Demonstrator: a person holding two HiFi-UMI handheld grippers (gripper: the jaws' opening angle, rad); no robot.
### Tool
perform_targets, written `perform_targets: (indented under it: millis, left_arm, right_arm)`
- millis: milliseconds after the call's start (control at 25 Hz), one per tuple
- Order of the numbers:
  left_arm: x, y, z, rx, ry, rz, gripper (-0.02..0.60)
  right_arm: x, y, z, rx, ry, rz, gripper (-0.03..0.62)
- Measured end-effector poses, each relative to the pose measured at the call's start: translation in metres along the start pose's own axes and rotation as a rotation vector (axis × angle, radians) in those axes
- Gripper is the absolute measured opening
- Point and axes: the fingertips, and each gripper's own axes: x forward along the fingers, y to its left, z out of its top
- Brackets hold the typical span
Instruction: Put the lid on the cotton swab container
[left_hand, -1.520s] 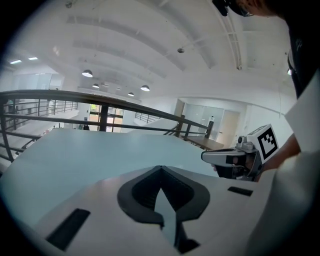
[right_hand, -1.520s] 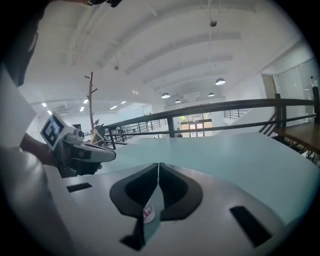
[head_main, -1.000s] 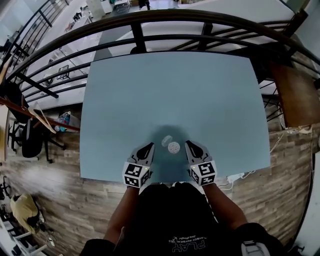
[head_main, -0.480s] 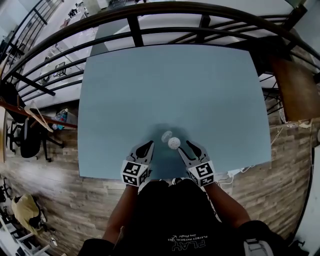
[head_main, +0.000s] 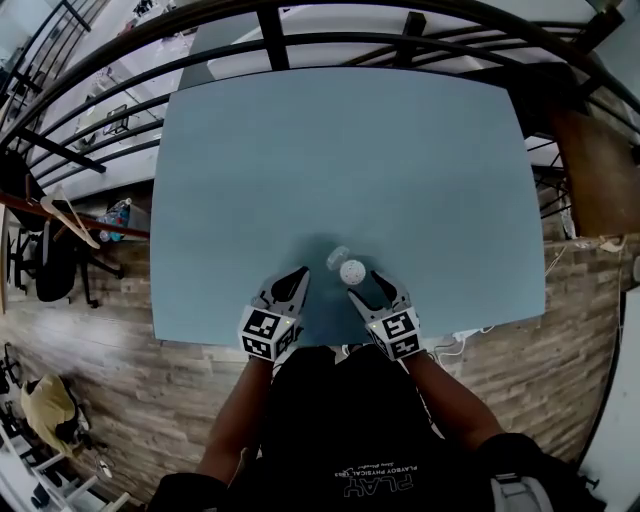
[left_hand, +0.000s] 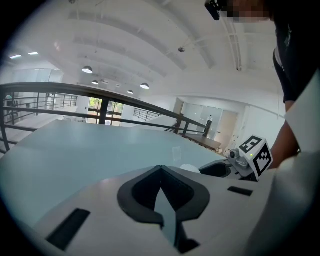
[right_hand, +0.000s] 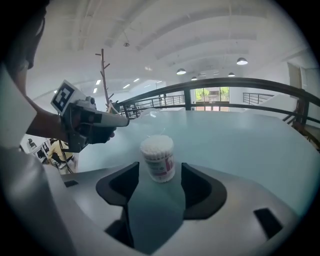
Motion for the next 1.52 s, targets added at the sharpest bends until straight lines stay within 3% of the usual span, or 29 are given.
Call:
perform_targets:
  millis: [760, 1520]
  left_arm:
    - [0.003, 0.009, -0.003, -0.003, 0.047, -0.007, 0.011]
    - [0.028, 0.004, 0.021, 0.049, -0.002, -0.030, 0.011]
  right_arm:
    - [0.032, -0.001, -0.003, -0.044, 0.033, -0.058, 0.270]
    - [0.033, 0.004, 0.005, -0.049, 0.011, -0.034, 0.245]
